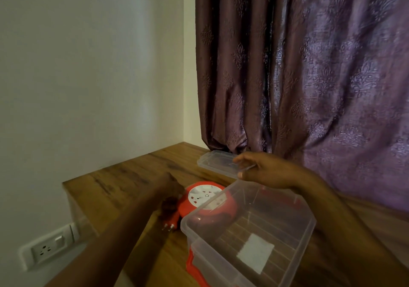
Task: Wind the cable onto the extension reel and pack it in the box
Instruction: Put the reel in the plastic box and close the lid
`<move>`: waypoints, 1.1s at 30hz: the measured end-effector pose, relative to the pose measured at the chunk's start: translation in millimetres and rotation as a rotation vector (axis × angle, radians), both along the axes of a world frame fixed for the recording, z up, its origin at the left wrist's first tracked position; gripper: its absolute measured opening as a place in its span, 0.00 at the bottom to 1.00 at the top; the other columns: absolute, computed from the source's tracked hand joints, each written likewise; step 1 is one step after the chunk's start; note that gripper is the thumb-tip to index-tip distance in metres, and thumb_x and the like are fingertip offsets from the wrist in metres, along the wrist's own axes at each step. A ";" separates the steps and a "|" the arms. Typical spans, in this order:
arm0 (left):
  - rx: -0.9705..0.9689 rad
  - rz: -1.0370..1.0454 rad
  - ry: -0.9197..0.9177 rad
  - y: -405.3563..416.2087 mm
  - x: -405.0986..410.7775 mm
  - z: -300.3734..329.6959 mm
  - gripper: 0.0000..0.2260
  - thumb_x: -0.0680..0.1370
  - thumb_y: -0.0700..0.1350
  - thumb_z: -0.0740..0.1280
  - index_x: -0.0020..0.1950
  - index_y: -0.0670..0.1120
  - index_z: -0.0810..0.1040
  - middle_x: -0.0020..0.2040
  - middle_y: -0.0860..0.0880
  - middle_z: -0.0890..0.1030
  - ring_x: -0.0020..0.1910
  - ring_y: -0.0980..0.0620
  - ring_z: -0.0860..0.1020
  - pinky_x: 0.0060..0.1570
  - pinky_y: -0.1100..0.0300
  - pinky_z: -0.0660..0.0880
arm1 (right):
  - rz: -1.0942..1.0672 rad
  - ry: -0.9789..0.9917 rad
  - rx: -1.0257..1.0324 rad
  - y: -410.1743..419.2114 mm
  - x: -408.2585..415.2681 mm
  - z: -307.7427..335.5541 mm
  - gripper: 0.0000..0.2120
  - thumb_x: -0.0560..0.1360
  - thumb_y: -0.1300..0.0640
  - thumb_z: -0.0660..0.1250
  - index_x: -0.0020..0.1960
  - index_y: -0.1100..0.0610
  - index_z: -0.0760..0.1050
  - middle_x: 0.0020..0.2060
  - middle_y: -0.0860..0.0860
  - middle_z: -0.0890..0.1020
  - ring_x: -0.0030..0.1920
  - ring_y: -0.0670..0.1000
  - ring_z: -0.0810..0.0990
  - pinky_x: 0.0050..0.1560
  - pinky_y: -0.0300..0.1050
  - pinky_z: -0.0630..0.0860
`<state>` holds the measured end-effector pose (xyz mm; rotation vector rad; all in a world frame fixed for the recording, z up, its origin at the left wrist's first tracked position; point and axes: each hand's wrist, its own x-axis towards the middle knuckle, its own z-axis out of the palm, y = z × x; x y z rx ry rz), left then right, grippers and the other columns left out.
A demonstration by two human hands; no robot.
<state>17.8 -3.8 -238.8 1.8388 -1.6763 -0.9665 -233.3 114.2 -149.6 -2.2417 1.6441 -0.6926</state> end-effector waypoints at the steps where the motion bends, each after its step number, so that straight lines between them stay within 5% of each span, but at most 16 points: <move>1: 0.016 -0.008 -0.019 0.7 -2.4 -0.1 0.08 0.77 0.43 0.71 0.43 0.42 0.74 0.42 0.44 0.79 0.36 0.50 0.76 0.41 0.56 0.78 | 0.002 0.000 0.000 0.4 -0.2 0.1 0.21 0.75 0.52 0.69 0.67 0.51 0.71 0.61 0.48 0.76 0.58 0.43 0.75 0.56 0.38 0.73; 4: 0.057 -0.057 -0.102 -0.9 -9.4 4.7 0.20 0.75 0.55 0.72 0.58 0.42 0.75 0.55 0.42 0.79 0.46 0.46 0.78 0.46 0.56 0.79 | -0.004 0.006 -0.005 0.7 0.6 0.1 0.21 0.74 0.51 0.69 0.67 0.50 0.71 0.60 0.48 0.77 0.58 0.43 0.75 0.55 0.37 0.73; 6: 0.061 -0.110 -0.181 -3.7 -15.5 7.3 0.30 0.72 0.61 0.73 0.66 0.44 0.71 0.63 0.43 0.76 0.48 0.46 0.76 0.38 0.57 0.79 | -0.009 0.003 -0.007 0.5 1.5 -0.8 0.21 0.74 0.51 0.69 0.66 0.50 0.72 0.59 0.48 0.77 0.57 0.44 0.76 0.57 0.39 0.73; 11: 0.034 -0.202 -0.367 -7.5 -22.5 10.2 0.33 0.68 0.65 0.73 0.65 0.45 0.73 0.63 0.47 0.79 0.40 0.51 0.77 0.25 0.62 0.72 | -0.001 -0.014 -0.026 -4.0 6.0 -6.5 0.21 0.73 0.51 0.70 0.65 0.50 0.73 0.58 0.48 0.78 0.56 0.44 0.77 0.61 0.47 0.74; 16: 0.092 -0.176 -0.181 -1.6 -18.8 8.8 0.39 0.66 0.63 0.76 0.69 0.44 0.69 0.66 0.43 0.76 0.50 0.46 0.77 0.32 0.59 0.75 | 0.013 -0.014 -0.009 -7.7 7.3 -9.7 0.21 0.73 0.52 0.70 0.65 0.51 0.73 0.58 0.49 0.79 0.57 0.43 0.77 0.61 0.47 0.75; 22: 0.098 -0.174 0.055 5.9 -15.1 7.1 0.37 0.67 0.54 0.79 0.70 0.45 0.68 0.66 0.42 0.75 0.60 0.42 0.76 0.53 0.51 0.78 | -0.016 -0.043 -0.035 -11.3 4.8 -10.5 0.19 0.73 0.51 0.70 0.63 0.48 0.75 0.57 0.47 0.79 0.56 0.43 0.78 0.60 0.47 0.75; 29: -0.006 -0.220 0.198 12.5 -21.5 15.3 0.35 0.67 0.48 0.80 0.68 0.49 0.67 0.58 0.46 0.78 0.49 0.46 0.80 0.41 0.54 0.81 | -0.025 -0.054 -0.045 -13.7 6.2 -13.2 0.20 0.73 0.54 0.70 0.64 0.50 0.74 0.60 0.49 0.78 0.58 0.46 0.77 0.61 0.51 0.74; 33: -0.022 -0.200 0.303 13.5 -23.6 14.9 0.32 0.68 0.46 0.79 0.66 0.52 0.65 0.61 0.43 0.77 0.52 0.43 0.80 0.48 0.49 0.81 | -0.029 -0.081 -0.047 -14.6 3.3 -12.7 0.22 0.73 0.57 0.69 0.67 0.52 0.72 0.64 0.50 0.76 0.62 0.46 0.75 0.64 0.49 0.72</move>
